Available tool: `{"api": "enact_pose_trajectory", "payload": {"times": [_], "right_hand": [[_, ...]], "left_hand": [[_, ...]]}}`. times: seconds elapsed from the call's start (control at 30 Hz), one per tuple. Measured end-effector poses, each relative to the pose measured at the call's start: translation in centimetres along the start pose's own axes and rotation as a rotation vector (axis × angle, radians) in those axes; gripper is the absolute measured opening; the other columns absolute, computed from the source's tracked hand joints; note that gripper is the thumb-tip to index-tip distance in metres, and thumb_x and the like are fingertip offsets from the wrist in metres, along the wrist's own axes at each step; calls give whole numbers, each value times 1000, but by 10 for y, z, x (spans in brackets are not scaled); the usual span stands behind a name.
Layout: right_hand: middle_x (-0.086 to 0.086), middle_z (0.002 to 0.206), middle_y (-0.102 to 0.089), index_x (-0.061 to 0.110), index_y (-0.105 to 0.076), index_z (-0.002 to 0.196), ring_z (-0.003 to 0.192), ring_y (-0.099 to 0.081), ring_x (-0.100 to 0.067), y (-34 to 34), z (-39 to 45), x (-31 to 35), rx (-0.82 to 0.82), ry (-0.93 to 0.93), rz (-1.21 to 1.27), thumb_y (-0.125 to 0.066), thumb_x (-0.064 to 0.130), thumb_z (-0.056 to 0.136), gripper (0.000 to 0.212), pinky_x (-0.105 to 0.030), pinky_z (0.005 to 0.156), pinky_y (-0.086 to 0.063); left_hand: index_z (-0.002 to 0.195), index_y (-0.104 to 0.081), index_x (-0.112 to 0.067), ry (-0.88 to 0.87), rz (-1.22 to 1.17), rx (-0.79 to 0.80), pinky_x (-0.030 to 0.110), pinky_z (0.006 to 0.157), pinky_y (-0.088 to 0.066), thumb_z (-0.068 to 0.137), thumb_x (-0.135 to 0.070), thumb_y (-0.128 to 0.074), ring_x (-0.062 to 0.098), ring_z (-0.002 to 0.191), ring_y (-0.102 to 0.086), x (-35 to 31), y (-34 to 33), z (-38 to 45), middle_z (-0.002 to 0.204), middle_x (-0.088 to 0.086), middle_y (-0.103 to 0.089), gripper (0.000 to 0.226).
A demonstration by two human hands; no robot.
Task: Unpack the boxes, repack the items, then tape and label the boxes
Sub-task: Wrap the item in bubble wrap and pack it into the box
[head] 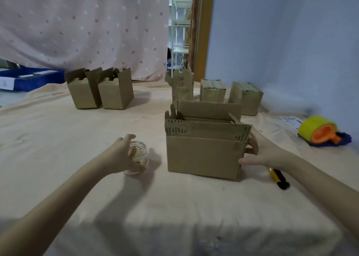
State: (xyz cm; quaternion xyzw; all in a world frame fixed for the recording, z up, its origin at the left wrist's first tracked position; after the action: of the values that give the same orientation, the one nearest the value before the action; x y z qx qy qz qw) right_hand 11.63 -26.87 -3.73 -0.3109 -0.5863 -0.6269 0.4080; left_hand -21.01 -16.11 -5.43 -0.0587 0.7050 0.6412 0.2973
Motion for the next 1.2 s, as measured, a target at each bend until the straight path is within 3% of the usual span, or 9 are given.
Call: {"api": "enact_pose_trajectory", "payload": {"times": [0.13,0.27,0.4,0.53,0.67,0.8,0.93,1.07,1.2], "right_hand": [[4,143,-44,26,-22,147,130,-45,-14,-3,-6,0,55,13,-9,-80,26,60,105,-32,99,-45],[13,138,-47,25,-27,143,128,-45,-5,-8,-8,-2,69,12,21,-79,32,59,100,-19,93,-45],[22,135,-49,34,-31,139,128,-46,-3,-7,-14,-6,56,32,50,-86,42,57,99,-24,96,-47],[15,148,-37,32,-22,147,135,-39,-5,2,-24,-20,43,18,-3,-75,12,67,97,-29,102,-43],[-2,138,-49,29,-39,134,122,-52,-7,40,-35,8,-304,87,0,-57,-12,87,65,-27,94,-50],[5,110,-64,36,-61,100,100,-61,-3,60,-48,74,-603,250,-31,-44,1,97,39,-19,81,-54],[11,100,-66,35,-68,86,91,-57,2,35,-30,122,-410,313,-300,-51,11,97,31,-11,76,-44],[15,105,-66,37,-70,87,103,-51,-10,12,-17,132,-228,288,-627,-48,31,97,25,-31,88,-43],[21,110,-58,34,-67,109,114,-36,1,1,-33,113,-159,240,-787,-52,38,93,22,-28,93,-35]], "left_hand": [[139,-37,-15,-24,-22,-39,24,78,-35,67,-26,-85,15,98,-45,-2,2,-6,125,5,-52,88],[135,-42,-17,-52,-83,-62,23,76,-34,66,-23,-85,13,97,-47,-13,-2,-9,111,-4,-50,82],[137,-41,-16,-82,-190,-57,21,74,-37,64,-20,-86,15,99,-52,-22,-13,-11,114,-2,-53,85],[144,-32,-18,-93,-237,-12,19,85,-37,53,-41,-87,16,115,-50,-27,-14,-17,133,4,-48,109],[141,-37,-35,-279,-403,-216,22,100,-34,75,-49,-64,5,124,-44,-72,42,-38,133,-10,-48,72],[116,-54,-47,-456,-505,-279,6,86,-36,96,-40,-44,-17,107,-48,-135,71,-55,116,-26,-55,24],[104,-69,-31,-432,-295,-225,25,89,-40,93,-34,-55,5,107,-54,-159,65,-31,114,-11,-61,18],[107,-69,-22,-400,-166,-97,15,77,-40,93,-26,-55,11,103,-55,-162,45,-25,111,-6,-60,20],[133,-52,-24,-399,-166,18,24,103,-35,85,-43,-64,5,127,-37,-143,20,-40,142,-16,-33,54]]}}
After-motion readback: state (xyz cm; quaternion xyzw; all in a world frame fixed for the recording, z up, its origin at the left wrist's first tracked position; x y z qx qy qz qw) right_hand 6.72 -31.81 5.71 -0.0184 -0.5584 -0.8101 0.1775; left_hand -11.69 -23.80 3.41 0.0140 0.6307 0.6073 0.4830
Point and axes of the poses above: each hand's wrist, its own z-axis towards the middle knuckle, its own y-axis out of the back of the hand, x = y × z, the point moved 10 cm from there along z, towards the middle knuckle
